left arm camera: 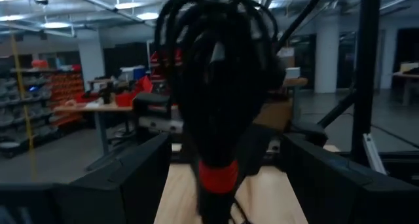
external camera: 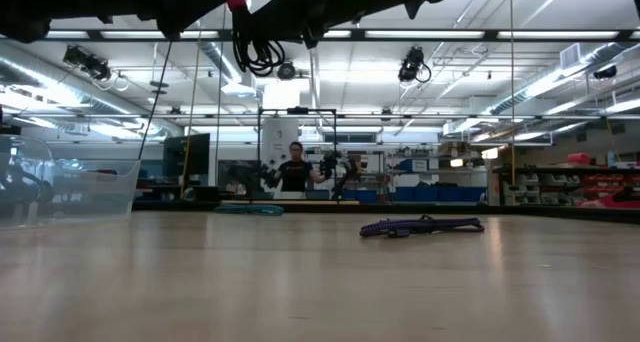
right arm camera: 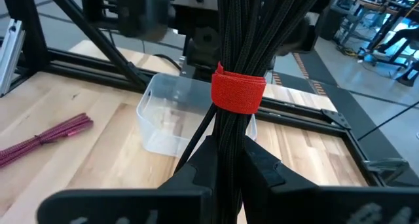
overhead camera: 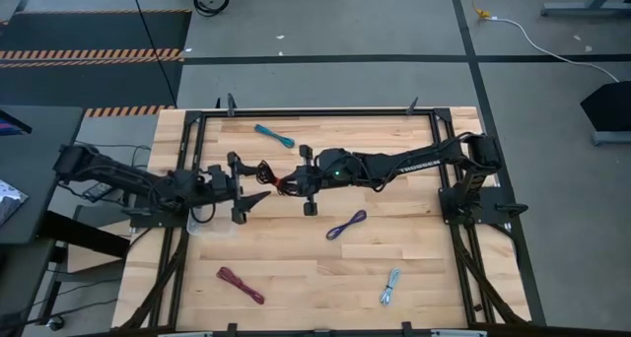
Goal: Pick and place USB-C Cables
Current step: Put the black charger cable into the transparent bin
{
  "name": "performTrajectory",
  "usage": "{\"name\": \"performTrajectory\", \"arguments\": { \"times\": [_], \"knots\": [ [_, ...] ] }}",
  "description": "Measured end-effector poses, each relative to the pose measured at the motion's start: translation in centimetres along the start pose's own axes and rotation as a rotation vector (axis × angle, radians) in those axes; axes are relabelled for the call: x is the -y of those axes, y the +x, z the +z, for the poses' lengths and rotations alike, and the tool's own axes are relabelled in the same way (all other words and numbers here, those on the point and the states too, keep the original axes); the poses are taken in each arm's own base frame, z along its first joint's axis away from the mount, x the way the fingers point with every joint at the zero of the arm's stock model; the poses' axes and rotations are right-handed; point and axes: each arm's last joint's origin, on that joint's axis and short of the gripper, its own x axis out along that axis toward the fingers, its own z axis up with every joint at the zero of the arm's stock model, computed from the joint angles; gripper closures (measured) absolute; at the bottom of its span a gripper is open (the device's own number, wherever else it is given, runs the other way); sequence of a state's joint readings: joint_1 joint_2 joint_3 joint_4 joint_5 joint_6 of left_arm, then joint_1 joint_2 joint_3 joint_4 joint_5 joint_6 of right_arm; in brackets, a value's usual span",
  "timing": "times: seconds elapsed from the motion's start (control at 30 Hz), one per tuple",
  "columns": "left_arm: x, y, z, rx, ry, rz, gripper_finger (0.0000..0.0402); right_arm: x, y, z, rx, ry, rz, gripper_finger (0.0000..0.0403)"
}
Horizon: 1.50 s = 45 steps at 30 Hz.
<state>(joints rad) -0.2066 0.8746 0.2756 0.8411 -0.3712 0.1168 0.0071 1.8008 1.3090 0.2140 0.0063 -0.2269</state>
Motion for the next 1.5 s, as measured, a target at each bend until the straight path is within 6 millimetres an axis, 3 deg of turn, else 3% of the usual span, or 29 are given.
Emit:
{"name": "performTrajectory", "arguments": {
  "times": [0.7,0.87,1.1,1.5],
  "knots": [
    [-0.6,1.6,-1.1,0.038,-0.009,0.079,0.0118,-0.2,0.0,0.0,-0.003,0.017,0.016,0.0362],
    [-0.6,1.6,-1.2,0.034,-0.007,0.092,0.0190,-0.2,0.0,-0.1,-0.016,0.018,0.014,0.0358],
    [-0.6,1.6,-1.1,0.038,-0.007,0.100,0.0369,-0.2,0.0,-0.1,-0.017,0.019,0.008,0.0319],
    [-0.7,1.5,-1.0,0.043,-0.011,0.137,0.0370,-0.2,0.0,-0.1,-0.012,-0.029,0.012,0.0274]
  ]
}}
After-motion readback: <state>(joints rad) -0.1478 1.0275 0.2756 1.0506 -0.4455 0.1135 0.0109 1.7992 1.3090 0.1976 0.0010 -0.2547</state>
